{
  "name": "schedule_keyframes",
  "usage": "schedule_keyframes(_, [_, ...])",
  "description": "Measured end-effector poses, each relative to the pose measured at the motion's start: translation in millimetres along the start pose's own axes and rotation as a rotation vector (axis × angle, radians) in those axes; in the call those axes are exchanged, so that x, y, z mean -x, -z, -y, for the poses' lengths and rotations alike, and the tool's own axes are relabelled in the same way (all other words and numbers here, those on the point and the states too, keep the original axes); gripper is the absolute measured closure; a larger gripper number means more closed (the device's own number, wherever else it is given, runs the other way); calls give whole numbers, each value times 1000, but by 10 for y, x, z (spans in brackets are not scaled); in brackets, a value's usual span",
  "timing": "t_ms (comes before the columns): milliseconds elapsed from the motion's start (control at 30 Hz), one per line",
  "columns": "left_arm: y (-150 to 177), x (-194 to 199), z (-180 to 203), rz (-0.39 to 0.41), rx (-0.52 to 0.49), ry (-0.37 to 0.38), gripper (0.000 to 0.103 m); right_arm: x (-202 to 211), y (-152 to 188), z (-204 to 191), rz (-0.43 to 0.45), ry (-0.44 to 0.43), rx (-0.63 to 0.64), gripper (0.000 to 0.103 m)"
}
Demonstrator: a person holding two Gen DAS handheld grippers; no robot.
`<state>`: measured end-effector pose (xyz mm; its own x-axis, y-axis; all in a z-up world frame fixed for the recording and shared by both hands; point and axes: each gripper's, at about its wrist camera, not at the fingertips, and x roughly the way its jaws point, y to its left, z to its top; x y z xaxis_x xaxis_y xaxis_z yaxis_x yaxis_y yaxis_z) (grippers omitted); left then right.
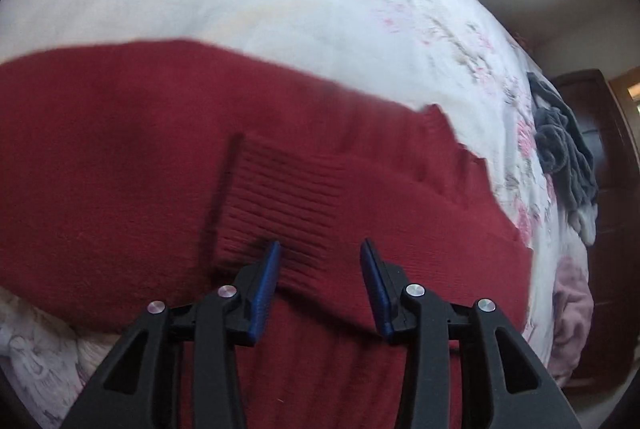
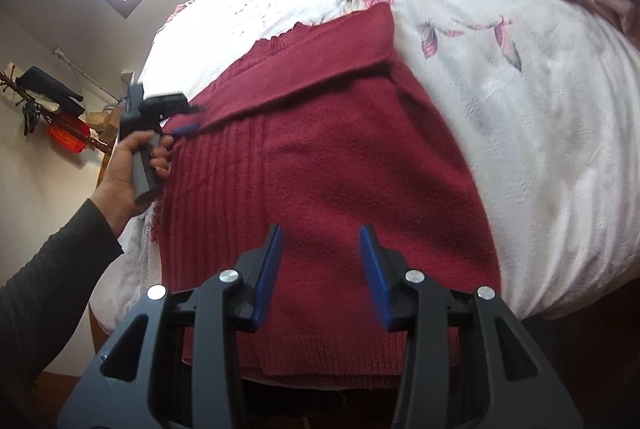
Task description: Fold small clothes
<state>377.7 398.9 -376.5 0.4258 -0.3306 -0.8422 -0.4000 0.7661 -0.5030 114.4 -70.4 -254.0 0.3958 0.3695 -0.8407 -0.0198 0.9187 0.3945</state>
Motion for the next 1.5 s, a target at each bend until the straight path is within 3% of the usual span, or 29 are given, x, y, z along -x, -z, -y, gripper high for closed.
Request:
schedule_keyframes(33, [-4, 57, -82, -5, 29, 27, 70, 20, 0, 0, -1, 4, 0, 62])
schedule_keyframes(100, [0, 321, -251, 26, 59, 74, 67, 43, -9, -1, -1, 13, 7, 62])
schedule_keyframes(167, [-17, 647, -499, 90, 77, 85, 46, 47, -14, -24, -1, 15, 13, 62])
schedule_keyframes(200, [-32, 816, -675, 123, 95, 97, 44, 39, -14, -52, -2, 13, 16, 62])
schedule_keyframes(367, [19, 1843, -1981, 315, 271, 26, 40, 14, 8, -270, -10, -16, 52, 62])
schedule_keyframes(467, [177, 2393, -2893, 418, 466, 23, 39, -21, 47, -453, -25, -33, 91, 62])
schedule_keyframes(600, [288, 2710, -3666, 468, 633, 34, 40, -79, 77, -694, -41, -39, 130, 62])
schedule_keyframes(700, [195, 2666, -3876, 446, 646, 61, 40, -77, 77, -844, -41, -35, 150, 62])
schedule_keyframes(933, [-158, 2379, -3898, 403, 629, 15, 42, -10, 91, -1021, -35, 9, 186, 62])
schedule_keyframes(1000, [-185, 2401, -3947, 395, 618, 0, 89, -2, 94, -1026, -37, 19, 184, 62])
schedule_keyframes(1033, [-196, 2406, -3929, 397, 622, 18, 95, 1, 96, -1032, -38, 21, 183, 62])
schedule_keyframes(1200, [-227, 2817, -3590, 494, 533, 69, 96, 55, 113, -1115, -30, 9, 197, 61])
schedule_keyframes(1500, [-607, 3671, -1994, 625, 179, 187, 96, 303, 124, -1131, -1, -41, 191, 61])
